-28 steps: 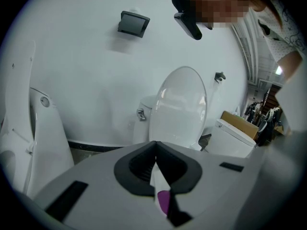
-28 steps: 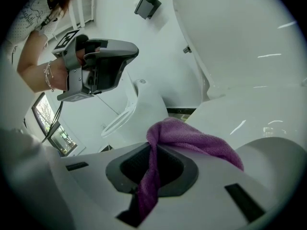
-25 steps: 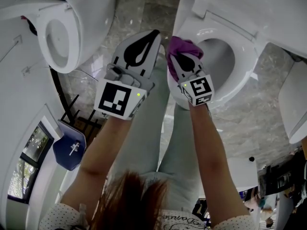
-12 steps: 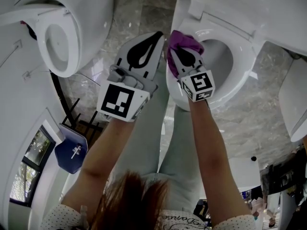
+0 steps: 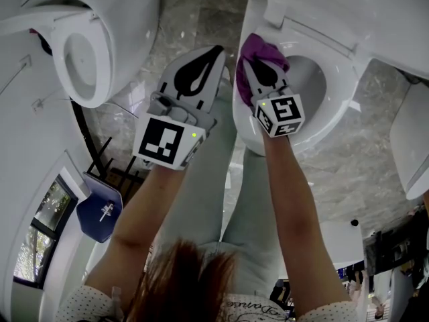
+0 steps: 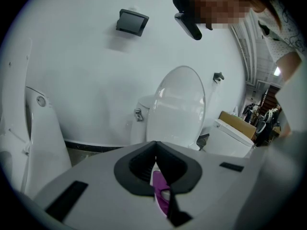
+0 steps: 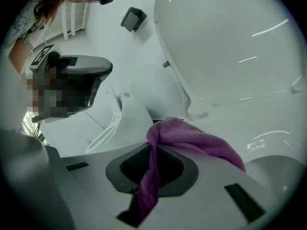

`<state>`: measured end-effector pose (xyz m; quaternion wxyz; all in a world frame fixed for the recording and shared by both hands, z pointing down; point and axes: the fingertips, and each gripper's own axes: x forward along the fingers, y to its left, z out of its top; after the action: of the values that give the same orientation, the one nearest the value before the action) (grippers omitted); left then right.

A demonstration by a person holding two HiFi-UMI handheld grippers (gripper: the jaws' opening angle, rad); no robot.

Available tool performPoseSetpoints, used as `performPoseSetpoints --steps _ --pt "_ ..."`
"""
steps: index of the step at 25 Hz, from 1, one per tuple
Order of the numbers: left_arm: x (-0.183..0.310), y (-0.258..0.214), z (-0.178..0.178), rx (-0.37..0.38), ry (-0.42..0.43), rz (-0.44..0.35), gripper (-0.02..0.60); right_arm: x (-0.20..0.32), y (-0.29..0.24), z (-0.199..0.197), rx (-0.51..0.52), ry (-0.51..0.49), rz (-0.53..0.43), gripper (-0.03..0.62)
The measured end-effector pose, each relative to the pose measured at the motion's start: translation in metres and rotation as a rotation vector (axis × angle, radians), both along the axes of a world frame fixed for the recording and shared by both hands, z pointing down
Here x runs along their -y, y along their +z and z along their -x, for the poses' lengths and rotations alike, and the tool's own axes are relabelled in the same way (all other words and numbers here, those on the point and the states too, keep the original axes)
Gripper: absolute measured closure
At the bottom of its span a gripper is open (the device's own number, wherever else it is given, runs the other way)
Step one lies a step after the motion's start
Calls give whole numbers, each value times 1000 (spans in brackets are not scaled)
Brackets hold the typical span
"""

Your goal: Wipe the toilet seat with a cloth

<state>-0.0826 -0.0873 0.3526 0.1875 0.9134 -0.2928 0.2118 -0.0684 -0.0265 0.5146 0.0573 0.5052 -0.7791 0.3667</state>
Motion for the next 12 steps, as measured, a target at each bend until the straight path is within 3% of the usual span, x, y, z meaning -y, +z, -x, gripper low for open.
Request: performPoseSetpoints --steps 12 --pt "-4 1 -14 -17 15 7 578 21 -1 -30 -5 132 -12 548"
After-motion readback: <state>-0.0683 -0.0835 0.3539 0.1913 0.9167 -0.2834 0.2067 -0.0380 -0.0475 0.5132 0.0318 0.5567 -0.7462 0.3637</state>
